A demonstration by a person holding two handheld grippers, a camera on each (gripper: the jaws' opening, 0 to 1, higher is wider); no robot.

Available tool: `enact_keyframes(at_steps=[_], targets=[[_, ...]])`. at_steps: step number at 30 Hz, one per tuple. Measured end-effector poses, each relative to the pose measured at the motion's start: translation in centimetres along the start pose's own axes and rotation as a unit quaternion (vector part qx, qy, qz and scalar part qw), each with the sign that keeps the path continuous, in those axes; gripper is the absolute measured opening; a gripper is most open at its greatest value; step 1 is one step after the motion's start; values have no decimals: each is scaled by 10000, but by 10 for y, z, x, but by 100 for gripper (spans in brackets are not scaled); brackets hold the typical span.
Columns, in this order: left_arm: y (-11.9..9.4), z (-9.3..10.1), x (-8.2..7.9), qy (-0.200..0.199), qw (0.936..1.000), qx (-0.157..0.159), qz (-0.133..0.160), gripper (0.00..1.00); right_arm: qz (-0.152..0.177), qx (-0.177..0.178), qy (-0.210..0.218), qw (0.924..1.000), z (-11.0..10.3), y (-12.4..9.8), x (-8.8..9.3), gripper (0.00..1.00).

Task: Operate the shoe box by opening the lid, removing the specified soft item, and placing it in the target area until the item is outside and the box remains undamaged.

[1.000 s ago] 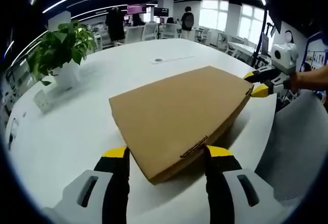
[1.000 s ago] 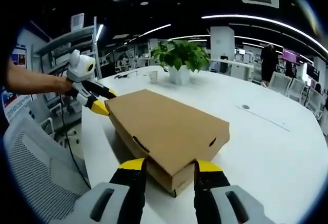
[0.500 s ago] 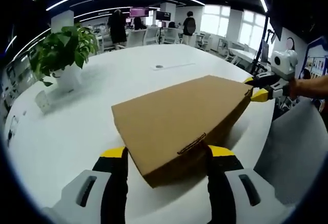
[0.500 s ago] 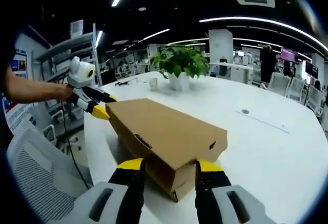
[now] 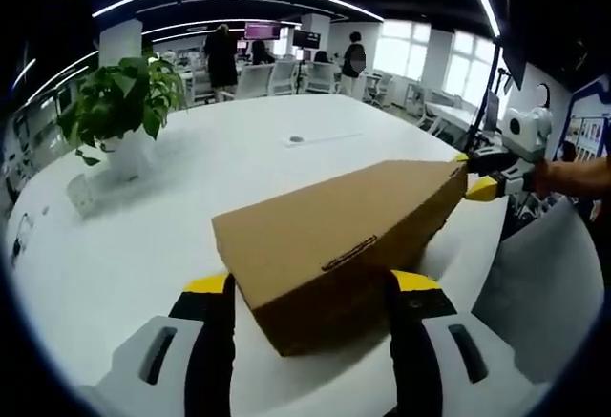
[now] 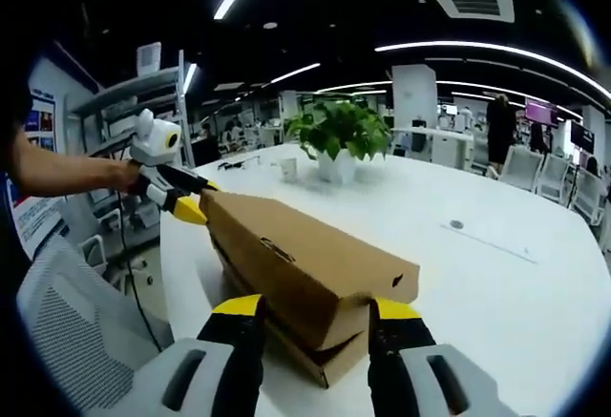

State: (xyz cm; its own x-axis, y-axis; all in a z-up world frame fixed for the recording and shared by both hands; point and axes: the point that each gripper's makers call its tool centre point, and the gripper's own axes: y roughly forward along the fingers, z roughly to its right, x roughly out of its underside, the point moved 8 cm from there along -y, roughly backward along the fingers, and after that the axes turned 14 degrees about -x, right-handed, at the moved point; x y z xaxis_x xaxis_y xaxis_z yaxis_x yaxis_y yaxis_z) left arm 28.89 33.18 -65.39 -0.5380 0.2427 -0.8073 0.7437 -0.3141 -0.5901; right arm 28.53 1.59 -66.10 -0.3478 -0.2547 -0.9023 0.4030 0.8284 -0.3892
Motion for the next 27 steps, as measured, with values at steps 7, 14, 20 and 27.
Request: enact_keyframes(at_steps=[7, 14, 20, 27], targets=[[-2, -2, -10, 154, 9997, -64, 151, 66, 85, 23, -130, 9999, 3, -2, -12, 41], [-3, -7, -21, 40, 9995, -85, 312, 64, 181, 47, -218, 9996, 7, -2, -23, 42], [-2, -11, -31, 32, 9990, -151, 426, 62, 265, 116, -282, 9992, 13, -2, -33, 41], [1, -19, -41, -21, 9982, -356, 478, 49, 318, 204, -316, 9988, 21, 0, -42, 40]])
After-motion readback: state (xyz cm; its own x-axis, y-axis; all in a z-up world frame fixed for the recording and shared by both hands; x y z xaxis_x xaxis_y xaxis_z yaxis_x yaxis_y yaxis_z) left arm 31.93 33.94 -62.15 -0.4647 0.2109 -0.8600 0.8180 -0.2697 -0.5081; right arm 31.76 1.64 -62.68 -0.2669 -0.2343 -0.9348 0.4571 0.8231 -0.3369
